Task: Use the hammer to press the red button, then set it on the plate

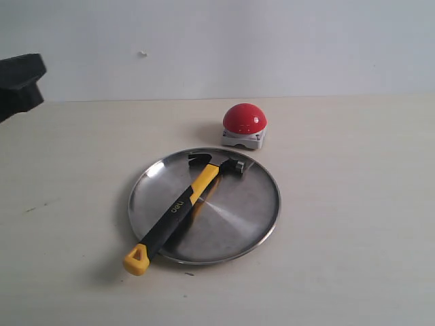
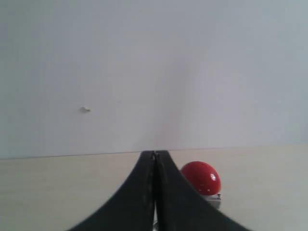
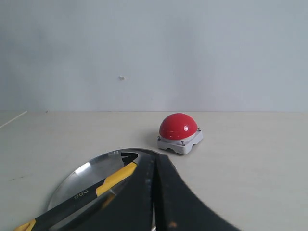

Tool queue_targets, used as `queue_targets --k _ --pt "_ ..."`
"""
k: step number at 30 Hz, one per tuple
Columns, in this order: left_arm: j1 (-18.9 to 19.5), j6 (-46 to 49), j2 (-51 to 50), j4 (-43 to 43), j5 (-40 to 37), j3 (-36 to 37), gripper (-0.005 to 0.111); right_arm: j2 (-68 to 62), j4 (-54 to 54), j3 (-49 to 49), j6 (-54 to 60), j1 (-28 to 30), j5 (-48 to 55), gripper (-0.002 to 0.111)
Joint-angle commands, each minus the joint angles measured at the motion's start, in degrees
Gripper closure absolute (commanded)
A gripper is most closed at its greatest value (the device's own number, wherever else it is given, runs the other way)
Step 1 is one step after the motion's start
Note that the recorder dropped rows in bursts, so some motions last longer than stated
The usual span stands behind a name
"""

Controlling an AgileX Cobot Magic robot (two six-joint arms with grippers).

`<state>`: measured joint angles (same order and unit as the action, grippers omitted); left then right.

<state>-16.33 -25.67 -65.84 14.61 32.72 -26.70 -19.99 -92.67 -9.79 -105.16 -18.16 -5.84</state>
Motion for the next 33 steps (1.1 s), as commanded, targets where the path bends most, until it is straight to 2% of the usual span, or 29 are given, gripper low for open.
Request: queue_targets --k 1,7,12,17,20,25,33 --pt "0.6 10.2 7.9 -12.0 3.7 8.8 0.107 0.3 -0.2 0.2 -0.1 0.2 0.0 0.108" --pt "0.6 14.0 21.9 -12.3 5.1 17.9 0.107 0.3 -0.2 0.2 -0.1 0.2 0.0 0.108" --pt "0.8 18.7 29.8 -14.0 1.4 21.9 0.107 0.3 -0.2 0.2 -0.1 0.2 0.0 0.108" --pt "4.8 19.3 36.9 -15.6 0.4 26.4 0.107 0.3 -0.2 0.2 -0.1 0.2 0.0 0.108" --pt "8.1 18.3 41.3 -15.7 -0.1 26.7 0.107 0.3 -0.2 0.2 -0.1 0.2 0.0 0.108" --pt "11.6 17.9 48.3 -15.7 -11.5 26.7 0.107 0.3 -0.2 0.2 -0.1 0.2 0.0 0.108" --pt "15.5 18.0 54.6 -15.5 -22.8 26.7 0.107 0.3 -0.2 0.2 -0.1 0.2 0.0 0.108"
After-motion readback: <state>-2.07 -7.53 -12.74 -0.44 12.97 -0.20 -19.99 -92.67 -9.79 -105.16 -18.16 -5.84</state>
